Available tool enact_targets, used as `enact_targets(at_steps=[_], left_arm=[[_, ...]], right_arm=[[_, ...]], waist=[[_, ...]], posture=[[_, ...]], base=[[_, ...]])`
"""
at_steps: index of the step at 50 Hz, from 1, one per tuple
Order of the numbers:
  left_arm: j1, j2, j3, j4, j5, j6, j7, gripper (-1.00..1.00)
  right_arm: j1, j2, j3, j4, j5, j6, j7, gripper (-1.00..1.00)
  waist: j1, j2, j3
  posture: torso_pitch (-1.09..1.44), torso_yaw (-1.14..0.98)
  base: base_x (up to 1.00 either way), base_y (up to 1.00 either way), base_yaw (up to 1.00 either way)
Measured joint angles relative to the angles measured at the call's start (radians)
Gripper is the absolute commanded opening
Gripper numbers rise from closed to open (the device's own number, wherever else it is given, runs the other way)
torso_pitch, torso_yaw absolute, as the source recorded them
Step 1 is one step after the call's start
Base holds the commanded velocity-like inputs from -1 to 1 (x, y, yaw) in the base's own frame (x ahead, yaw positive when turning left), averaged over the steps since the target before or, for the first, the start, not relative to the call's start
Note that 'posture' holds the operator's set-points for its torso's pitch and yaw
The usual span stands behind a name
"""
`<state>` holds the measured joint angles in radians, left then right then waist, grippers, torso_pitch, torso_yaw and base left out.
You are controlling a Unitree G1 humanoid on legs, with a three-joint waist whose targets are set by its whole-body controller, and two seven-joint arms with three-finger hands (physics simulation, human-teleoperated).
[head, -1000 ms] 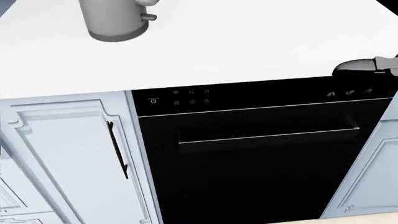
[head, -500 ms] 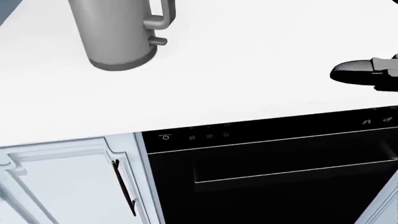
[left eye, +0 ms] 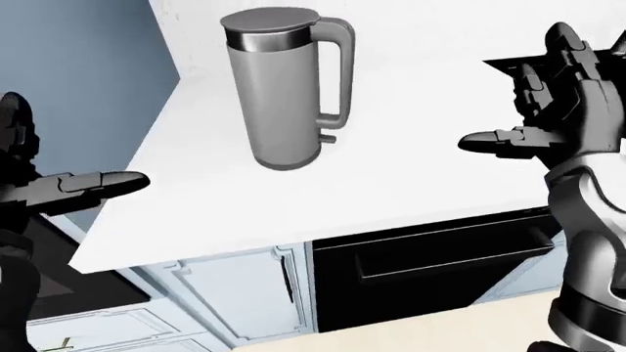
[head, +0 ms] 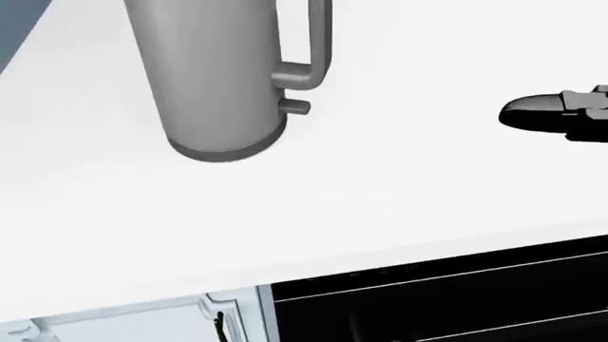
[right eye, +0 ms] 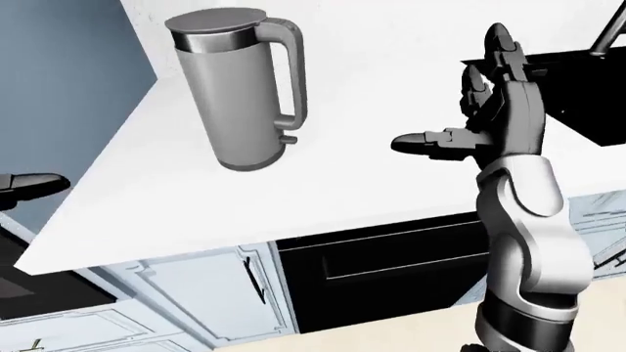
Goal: Press the button to open the lid of the electric kettle.
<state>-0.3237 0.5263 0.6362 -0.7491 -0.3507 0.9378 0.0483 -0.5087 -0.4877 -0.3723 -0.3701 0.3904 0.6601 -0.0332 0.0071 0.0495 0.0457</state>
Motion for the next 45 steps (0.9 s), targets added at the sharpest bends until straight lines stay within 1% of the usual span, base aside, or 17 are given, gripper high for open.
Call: enact_targets(at_steps=[5,8,10,12,14,18,20,21,22,24,26,28,32,34,37,41,45], left_arm=[[-0.005,0.0,-0.005,-0.019,0.0,-0.014,-0.002,1.0],[-0.01,0.003,-0.005,-0.02,-0.001,-0.015,-0.003,1.0],[-0.006,-0.008,-0.013,-0.022,-0.005,-0.011,-0.006,1.0],[-0.005,-0.005,-0.021,-0.014,-0.012,-0.001,-0.011,1.0],[-0.009,-0.001,-0.016,-0.012,-0.014,0.004,-0.012,1.0],[-0.017,0.007,-0.002,-0.031,-0.013,-0.005,-0.006,1.0],[-0.017,0.009,-0.005,-0.034,-0.012,-0.012,-0.005,1.0],[-0.017,0.009,-0.01,-0.041,-0.02,-0.017,-0.013,1.0],[-0.014,0.005,-0.016,-0.044,-0.026,-0.022,-0.018,1.0],[-0.008,0.0,-0.024,-0.041,-0.033,-0.019,-0.024,1.0],[-0.011,0.005,-0.027,-0.039,-0.036,-0.013,-0.028,1.0],[-0.014,0.006,-0.027,-0.039,-0.034,-0.013,-0.028,1.0],[-0.017,0.011,-0.01,-0.043,-0.021,-0.027,-0.022,1.0],[-0.016,0.012,-0.004,-0.028,-0.007,-0.025,-0.014,1.0],[0.003,-0.006,-0.019,-0.006,0.014,-0.023,-0.008,1.0],[-0.004,-0.009,-0.028,-0.011,0.021,-0.031,-0.018,1.0],[-0.013,-0.01,-0.042,-0.036,0.035,-0.058,-0.021,1.0]], right_arm=[[-0.012,-0.009,-0.023,-0.015,-0.008,-0.013,-0.004,1.0],[-0.014,-0.01,-0.022,-0.021,-0.01,-0.022,-0.003,1.0],[-0.006,-0.009,-0.027,-0.011,-0.012,-0.02,-0.003,1.0],[0.004,-0.007,-0.031,0.001,-0.015,-0.011,-0.007,1.0],[0.001,-0.007,-0.03,0.002,-0.017,-0.004,-0.009,1.0],[-0.01,-0.013,-0.035,-0.02,-0.014,-0.013,-0.008,1.0],[-0.012,-0.014,-0.035,-0.02,-0.013,-0.018,-0.008,1.0],[-0.012,-0.006,-0.031,-0.02,-0.013,-0.019,-0.007,1.0],[-0.006,0.002,-0.02,-0.017,-0.011,-0.018,-0.006,1.0],[0.0,0.005,0.001,-0.007,-0.004,-0.008,0.001,1.0],[0.0,0.002,-0.003,-0.001,0.002,-0.003,0.004,1.0],[-0.006,-0.004,-0.018,0.002,0.002,-0.009,-0.001,1.0],[-0.019,-0.016,-0.038,-0.009,-0.001,-0.036,-0.015,1.0],[-0.023,-0.017,-0.033,-0.002,0.002,-0.041,-0.018,1.0],[-0.013,-0.018,-0.035,0.027,0.006,-0.043,-0.024,1.0],[-0.018,-0.022,-0.042,0.068,0.017,-0.037,-0.042,1.0],[-0.024,-0.032,-0.049,0.08,0.036,-0.053,-0.056,1.0]], waist=[[0.0,-0.055,0.002],[0.002,-0.098,-0.002],[-0.013,-0.077,0.006],[-0.018,-0.09,0.001],[-0.017,-0.086,-0.008],[-0.022,-0.029,0.003],[-0.024,0.016,-0.002],[-0.018,0.02,-0.005],[-0.011,0.014,0.002],[-0.004,0.022,0.005],[-0.005,0.021,-0.004],[-0.006,0.008,-0.01],[0.005,-0.046,0.023],[0.016,-0.084,0.021],[0.013,-0.07,0.028],[0.006,-0.052,0.019],[0.001,-0.046,0.008]], posture=[[0.0,0.0],[0.0,0.0],[0.0,0.0],[0.0,0.0],[0.0,0.0],[0.0,0.0],[0.0,0.0],[0.0,0.0],[0.0,0.0],[0.0,0.0],[0.0,0.0],[0.0,0.0],[0.0,0.0],[0.0,0.0],[0.0,0.0],[0.0,0.0],[0.0,0.0]], base=[[0.15,0.31,0.0],[0.15,0.24,0.0],[0.15,0.22,0.0],[0.14,0.23,0.0],[0.16,0.22,0.0],[0.15,0.22,0.0],[0.16,0.2,0.0],[0.15,0.18,0.0],[0.15,0.16,0.0],[0.12,0.05,0.0],[0.08,0.0,0.0],[0.05,0.0,0.0],[0.01,0.0,0.0],[0.0,0.0,0.0],[0.0,0.0,0.0],[0.0,0.0,0.0],[0.0,0.0,0.0]])
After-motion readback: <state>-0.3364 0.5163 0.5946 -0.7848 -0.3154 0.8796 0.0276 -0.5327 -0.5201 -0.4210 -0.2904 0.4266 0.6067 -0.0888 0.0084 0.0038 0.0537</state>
